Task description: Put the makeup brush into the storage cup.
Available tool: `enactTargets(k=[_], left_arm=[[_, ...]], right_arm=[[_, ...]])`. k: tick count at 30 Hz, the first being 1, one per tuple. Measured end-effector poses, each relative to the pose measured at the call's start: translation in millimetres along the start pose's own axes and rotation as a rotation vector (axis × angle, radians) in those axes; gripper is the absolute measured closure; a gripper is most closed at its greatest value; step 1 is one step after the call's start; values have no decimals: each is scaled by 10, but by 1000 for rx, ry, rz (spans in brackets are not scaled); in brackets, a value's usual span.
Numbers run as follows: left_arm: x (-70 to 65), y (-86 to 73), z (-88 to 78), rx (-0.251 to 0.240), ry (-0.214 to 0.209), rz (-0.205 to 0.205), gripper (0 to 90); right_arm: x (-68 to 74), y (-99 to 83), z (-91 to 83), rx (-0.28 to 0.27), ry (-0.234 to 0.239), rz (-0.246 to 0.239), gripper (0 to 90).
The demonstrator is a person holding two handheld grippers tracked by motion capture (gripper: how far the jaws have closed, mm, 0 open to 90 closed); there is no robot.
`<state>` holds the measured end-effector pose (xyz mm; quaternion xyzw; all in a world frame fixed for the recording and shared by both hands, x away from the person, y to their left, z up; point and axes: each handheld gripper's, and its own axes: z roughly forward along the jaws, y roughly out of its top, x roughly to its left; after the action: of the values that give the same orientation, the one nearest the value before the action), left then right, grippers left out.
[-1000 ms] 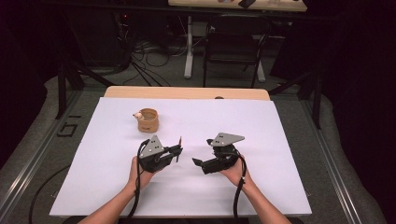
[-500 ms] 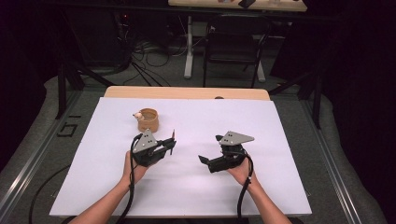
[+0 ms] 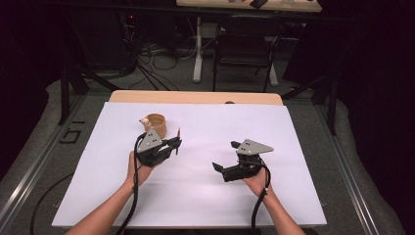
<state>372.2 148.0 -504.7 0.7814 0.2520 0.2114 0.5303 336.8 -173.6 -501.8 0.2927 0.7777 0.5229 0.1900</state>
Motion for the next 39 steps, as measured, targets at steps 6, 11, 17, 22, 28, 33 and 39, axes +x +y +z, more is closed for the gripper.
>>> enactTargets(k=[6,11,17,22,28,33,39], left_arm=[[115,37,28,-5,23,-9,825],[179,66,50,-7,31,-11,826],[170,125,73,3,42,25,826],[195,195,69,3,59,36,825],[179,201,71,40,77,55,826],[182,193,51,56,84,38,826],[167,173,167,78,66,60,826]], right_arm=[[-11,-15,3,1,-2,-13,2],[-9,-35,17,5,3,-28,2],[4,-28,-11,-45,-6,-49,2],[6,-22,-34,-77,11,-58,1],[-42,-25,-113,-120,14,-58,1],[-93,-53,-176,-147,27,-24,0],[-116,-85,-177,-139,-14,-2,0]])
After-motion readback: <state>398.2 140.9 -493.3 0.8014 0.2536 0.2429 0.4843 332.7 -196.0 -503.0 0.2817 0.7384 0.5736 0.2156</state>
